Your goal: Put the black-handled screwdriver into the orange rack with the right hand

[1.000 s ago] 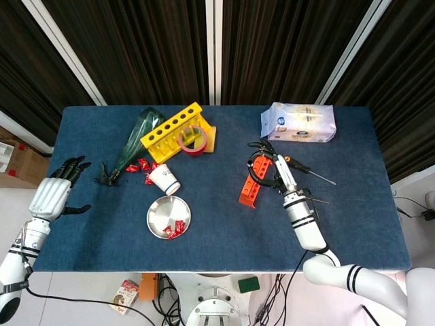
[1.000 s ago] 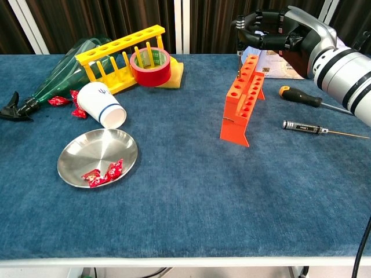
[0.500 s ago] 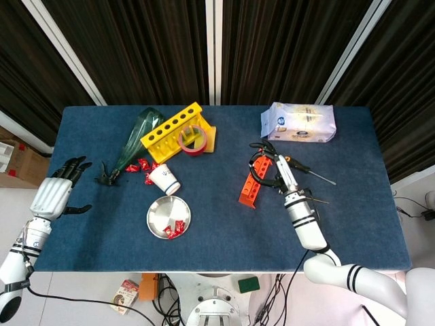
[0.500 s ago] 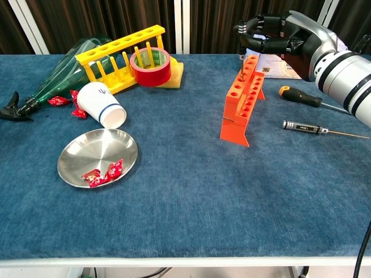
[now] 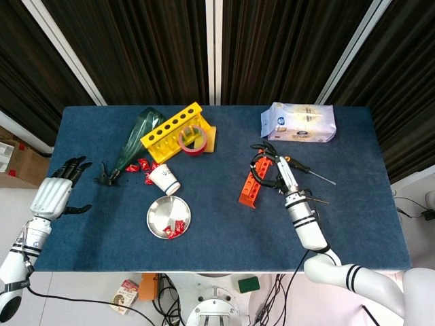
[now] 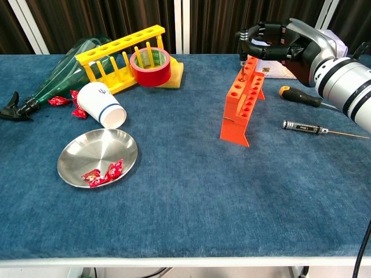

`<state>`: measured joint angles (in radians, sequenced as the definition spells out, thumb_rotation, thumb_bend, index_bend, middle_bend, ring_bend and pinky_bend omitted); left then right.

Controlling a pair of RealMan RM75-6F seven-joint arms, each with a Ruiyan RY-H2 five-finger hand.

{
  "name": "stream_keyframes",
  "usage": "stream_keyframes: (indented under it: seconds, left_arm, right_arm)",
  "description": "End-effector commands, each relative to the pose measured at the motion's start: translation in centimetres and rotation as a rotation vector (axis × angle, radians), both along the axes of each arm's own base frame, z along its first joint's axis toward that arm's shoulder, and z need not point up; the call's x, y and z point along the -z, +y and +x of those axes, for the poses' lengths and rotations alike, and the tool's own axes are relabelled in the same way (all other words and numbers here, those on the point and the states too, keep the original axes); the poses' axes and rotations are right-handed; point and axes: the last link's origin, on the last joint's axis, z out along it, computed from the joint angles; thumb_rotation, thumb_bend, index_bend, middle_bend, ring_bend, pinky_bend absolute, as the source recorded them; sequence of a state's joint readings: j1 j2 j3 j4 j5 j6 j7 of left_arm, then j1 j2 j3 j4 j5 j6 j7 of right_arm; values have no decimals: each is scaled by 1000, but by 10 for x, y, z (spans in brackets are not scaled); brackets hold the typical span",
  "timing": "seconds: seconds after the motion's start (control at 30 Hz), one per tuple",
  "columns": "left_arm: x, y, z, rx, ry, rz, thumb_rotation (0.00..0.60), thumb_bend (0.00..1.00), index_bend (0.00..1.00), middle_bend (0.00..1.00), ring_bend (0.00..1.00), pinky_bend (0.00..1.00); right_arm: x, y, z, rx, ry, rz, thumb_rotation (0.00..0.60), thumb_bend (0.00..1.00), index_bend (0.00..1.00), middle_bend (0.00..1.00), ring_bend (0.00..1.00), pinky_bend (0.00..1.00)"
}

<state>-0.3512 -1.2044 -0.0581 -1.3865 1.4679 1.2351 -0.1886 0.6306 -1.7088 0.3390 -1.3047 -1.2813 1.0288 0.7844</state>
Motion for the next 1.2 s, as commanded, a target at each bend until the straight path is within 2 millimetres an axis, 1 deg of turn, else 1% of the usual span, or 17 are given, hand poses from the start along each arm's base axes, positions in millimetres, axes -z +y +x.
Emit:
stream_keyframes:
  seconds: [0.03, 0.47, 0.57, 0.7, 0.93, 1.2]
  left_arm:
    - [0, 0, 0, -1, 0, 1, 600, 30, 110, 20, 17, 231]
    - [2, 0, 1, 2, -2, -7, 600, 30, 110, 20, 17, 230]
    - [2, 1, 2, 5, -2, -8, 600, 30, 110, 20, 17, 231]
    - [1, 1, 2, 1, -2, -3, 600, 30, 110, 20, 17, 230]
    - [2, 0, 1, -1, -2, -7, 600, 30, 110, 20, 17, 230]
    - [1, 0, 2, 0, -4, -4, 600, 31, 110, 20, 17, 231]
  right_arm:
    - [1, 0, -1, 0, 2, 3, 600, 417, 631, 171, 0, 0]
    - [7, 0, -7, 6, 20, 16, 600, 417, 621, 165, 0, 0]
    - [8, 0, -7, 2, 22, 23, 600, 415, 573, 158, 0, 0]
    - [8, 0, -6, -6, 21, 27, 600, 402, 477, 146, 0, 0]
    - [6, 1, -7, -12, 21, 26, 600, 378, 370, 139, 0, 0]
    - [-1, 3, -6, -22, 1, 11, 600, 364, 348, 140, 0, 0]
